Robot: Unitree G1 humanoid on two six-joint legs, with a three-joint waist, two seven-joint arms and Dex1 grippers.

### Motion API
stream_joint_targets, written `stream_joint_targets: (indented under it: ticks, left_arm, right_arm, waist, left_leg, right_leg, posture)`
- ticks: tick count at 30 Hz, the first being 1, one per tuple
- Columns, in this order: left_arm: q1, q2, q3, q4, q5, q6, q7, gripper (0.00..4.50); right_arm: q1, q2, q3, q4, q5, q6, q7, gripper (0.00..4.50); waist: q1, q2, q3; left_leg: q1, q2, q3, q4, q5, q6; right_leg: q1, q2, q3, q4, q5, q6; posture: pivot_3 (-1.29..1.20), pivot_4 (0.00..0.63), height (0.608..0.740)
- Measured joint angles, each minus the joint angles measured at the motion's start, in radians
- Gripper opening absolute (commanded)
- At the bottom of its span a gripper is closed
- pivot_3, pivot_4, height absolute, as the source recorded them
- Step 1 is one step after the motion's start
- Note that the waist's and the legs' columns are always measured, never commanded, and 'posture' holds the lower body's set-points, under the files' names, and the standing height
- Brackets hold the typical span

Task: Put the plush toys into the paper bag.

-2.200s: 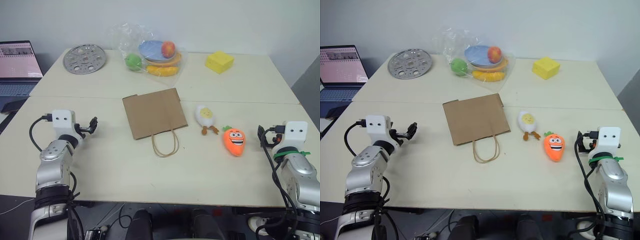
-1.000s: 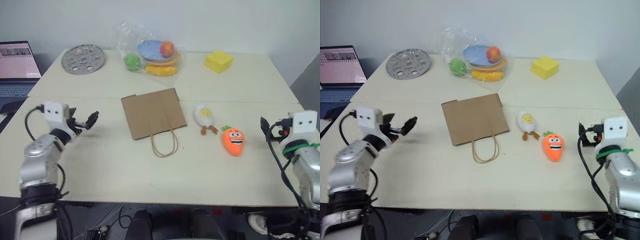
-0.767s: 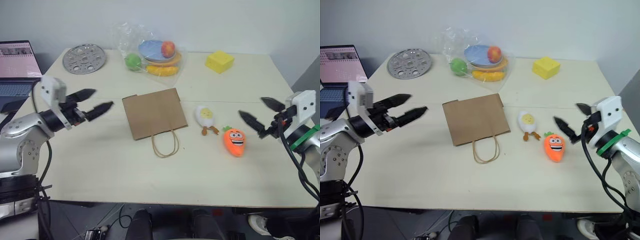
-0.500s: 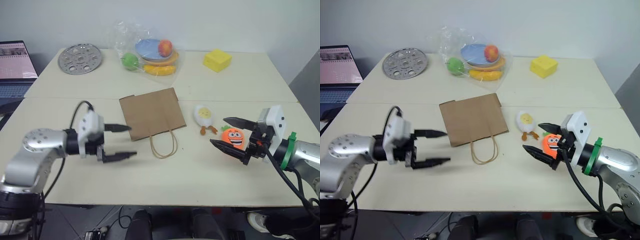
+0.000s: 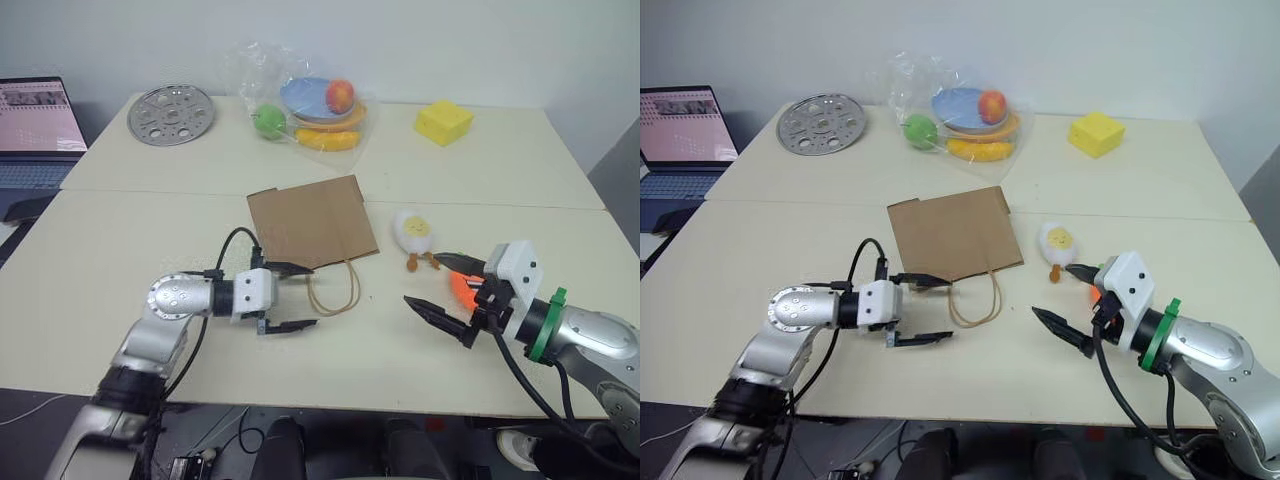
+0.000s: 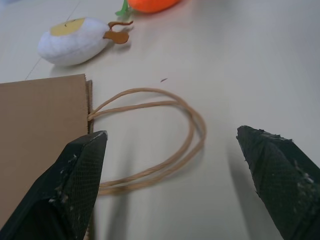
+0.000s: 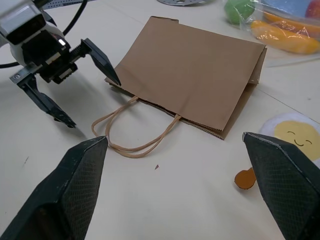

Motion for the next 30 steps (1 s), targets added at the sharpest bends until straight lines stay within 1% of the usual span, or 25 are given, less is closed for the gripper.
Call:
stream_joint_targets:
  ticks: [3, 6, 9, 20, 21, 24, 28, 29, 30]
  left_arm:
    - [-0.037, -0.043, -0.030, 0.075, 0.038, -0.071, 0.019, 4.45]
    - [-0.068, -0.057, -0.049, 0.147, 0.075, -0.141, 0.035, 4.45]
    - [-0.088, -0.070, -0.048, 0.196, 0.076, -0.150, 0.051, 4.45]
    - [-0.132, -0.080, -0.048, 0.248, 0.074, -0.182, 0.055, 4.45]
    - [-0.132, -0.082, -0.048, 0.249, 0.068, -0.175, 0.055, 4.07]
    - [-0.134, -0.104, -0.045, 0.239, 0.031, -0.124, 0.054, 3.34]
    - [-0.134, -0.107, -0.044, 0.230, 0.011, -0.091, 0.053, 2.17]
    - [-0.134, -0.110, -0.044, 0.219, -0.003, -0.073, 0.048, 1.69]
    - [-0.134, -0.111, -0.043, 0.213, -0.006, -0.068, 0.046, 1.54]
  right_arm:
    - [0.006, 0.014, 0.002, -0.012, 0.001, 0.000, -0.025, 4.50]
    - [0.040, 0.017, -0.002, -0.012, -0.007, -0.006, -0.028, 4.50]
    - [0.069, 0.017, -0.009, -0.011, -0.025, -0.019, -0.026, 4.50]
    - [0.112, 0.032, -0.032, -0.009, -0.065, -0.063, -0.026, 4.50]
    - [0.113, 0.035, -0.032, -0.009, -0.065, -0.063, -0.027, 4.50]
    - [0.110, 0.043, -0.032, -0.009, -0.065, -0.063, -0.028, 4.50]
    - [0.079, 0.046, -0.032, -0.009, -0.065, -0.055, -0.036, 4.50]
    - [0.075, 0.046, -0.032, -0.009, -0.065, -0.049, -0.038, 4.50]
    - [0.073, 0.046, -0.032, -0.009, -0.065, -0.048, -0.039, 4.50]
  waist:
    - [0.001, 0.000, 0.000]
    - [0.001, 0.000, 0.000]
    - [0.001, 0.000, 0.000]
    - [0.001, 0.000, 0.000]
    - [0.000, 0.000, 0.000]
    - [0.000, 0.000, 0.000]
    - [-0.001, 0.000, 0.000]
    - [0.000, 0.000, 0.000]
    - [0.000, 0.000, 0.000]
  left_leg:
    - [0.000, 0.000, -0.001, 0.000, 0.000, 0.000]
    - [0.000, 0.000, -0.001, 0.000, 0.000, 0.000]
    - [0.000, 0.000, -0.001, 0.000, 0.000, 0.000]
    - [0.000, 0.000, -0.001, 0.000, 0.000, 0.000]
    - [0.000, 0.000, -0.001, 0.000, 0.000, 0.000]
    - [0.000, 0.000, -0.001, 0.000, 0.000, 0.000]
    - [0.000, 0.000, -0.002, 0.000, 0.000, 0.000]
    - [0.000, 0.000, -0.002, 0.000, 0.000, 0.000]
    - [0.000, 0.000, -0.002, 0.000, 0.000, 0.000]
  right_leg:
    - [0.000, 0.000, -0.001, 0.000, 0.000, 0.000]
    - [0.000, 0.000, -0.001, 0.000, 0.000, 0.000]
    - [0.000, 0.000, -0.001, 0.000, 0.000, 0.000]
    - [0.001, 0.000, -0.002, 0.001, 0.000, 0.000]
    - [0.001, 0.000, -0.002, 0.001, 0.000, 0.000]
    - [0.001, 0.000, -0.002, 0.001, 0.000, 0.000]
    - [0.001, 0.000, -0.002, 0.001, 0.000, 0.000]
    - [0.001, 0.000, -0.002, 0.001, 0.000, 0.000]
    - [0.001, 0.000, -0.002, 0.001, 0.000, 0.000]
  posture:
    - [0.00, 0.150, 0.740]
    - [0.00, 0.150, 0.740]
    - [0.00, 0.150, 0.740]
    - [0.00, 0.150, 0.740]
    - [0.00, 0.150, 0.740]
    - [0.00, 0.150, 0.740]
    - [0.00, 0.150, 0.740]
    - [0.00, 0.150, 0.740]
    - [0.00, 0.150, 0.740]
